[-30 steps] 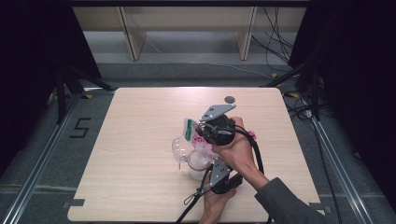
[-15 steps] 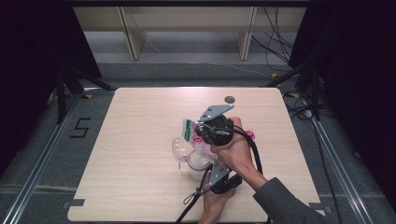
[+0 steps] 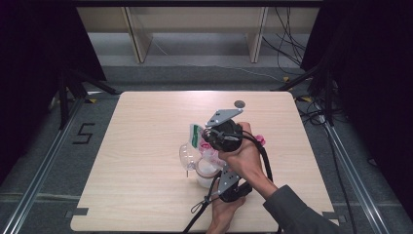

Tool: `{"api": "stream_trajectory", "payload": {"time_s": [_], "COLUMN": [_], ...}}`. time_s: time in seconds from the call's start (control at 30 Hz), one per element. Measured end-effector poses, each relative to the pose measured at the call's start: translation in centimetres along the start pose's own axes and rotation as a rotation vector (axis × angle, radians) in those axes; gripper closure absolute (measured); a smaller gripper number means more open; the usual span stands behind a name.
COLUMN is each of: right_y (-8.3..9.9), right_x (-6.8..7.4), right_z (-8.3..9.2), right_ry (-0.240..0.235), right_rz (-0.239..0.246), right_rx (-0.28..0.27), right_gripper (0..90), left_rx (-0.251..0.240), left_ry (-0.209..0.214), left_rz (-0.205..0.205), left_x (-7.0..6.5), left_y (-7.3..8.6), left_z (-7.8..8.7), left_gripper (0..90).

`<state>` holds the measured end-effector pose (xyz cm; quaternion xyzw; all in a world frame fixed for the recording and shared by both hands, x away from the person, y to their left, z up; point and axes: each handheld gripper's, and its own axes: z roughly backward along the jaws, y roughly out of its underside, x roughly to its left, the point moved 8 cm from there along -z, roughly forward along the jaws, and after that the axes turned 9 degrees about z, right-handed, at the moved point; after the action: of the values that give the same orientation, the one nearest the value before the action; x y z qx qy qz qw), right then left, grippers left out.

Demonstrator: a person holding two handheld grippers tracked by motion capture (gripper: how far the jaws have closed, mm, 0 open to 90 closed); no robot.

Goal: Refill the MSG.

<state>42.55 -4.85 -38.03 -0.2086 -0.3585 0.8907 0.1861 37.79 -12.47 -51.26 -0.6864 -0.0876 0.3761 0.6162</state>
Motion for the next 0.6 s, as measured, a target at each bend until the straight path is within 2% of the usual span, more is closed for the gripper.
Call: {"api": "stream_trajectory", "payload": {"time_s": [0.17, 0.23, 0.27, 0.43, 0.47, 0.53, 0.57, 0.6], "right_y": [-0.06, -0.03, 0.00, 0.09, 0.05, 0.08, 0.27, 0.15], "right_x": [0.03, 0.01, 0.13, 0.29, 0.34, 0.32, 0.04, 0.31], "right_z": [0.01, 0.13, 0.02, -0.50, -0.51, -0.56, -0.54, -0.64], "right_ry": [0.006, -0.003, 0.003, 0.010, 0.008, 0.008, 0.008, 0.010], "right_rz": [-0.002, -0.004, -0.016, -0.009, -0.012, -0.008, 0.021, -0.003], "right_rx": [0.000, 0.007, 0.012, 0.014, 0.013, 0.019, 0.039, 0.027], "right_gripper": [90.0, 90.0, 90.0, 90.0, 90.0, 90.0, 90.0, 90.0], "left_rx": [-0.004, -0.016, 0.002, 0.001, 0.010, 0.009, 0.009, 0.002], "left_ry": [0.008, 0.016, 0.017, 0.017, 0.007, 0.004, 0.011, 0.023], "left_rz": [-0.001, 0.019, 0.005, 0.008, 0.008, 0.013, 0.009, 0.009], "left_x": [-0.07, -0.18, 0.02, 0.04, 0.08, 0.08, 0.03, -0.04], "left_y": [-0.11, -0.23, -0.06, -0.05, -0.03, -0.02, 0.00, -0.01], "left_z": [-0.06, -0.17, -0.14, -0.16, -0.05, -0.06, -0.10, -0.16], "left_gripper": [73.8, 73.9, 74.0, 74.1, 74.1, 74.2, 74.2, 74.2]}}
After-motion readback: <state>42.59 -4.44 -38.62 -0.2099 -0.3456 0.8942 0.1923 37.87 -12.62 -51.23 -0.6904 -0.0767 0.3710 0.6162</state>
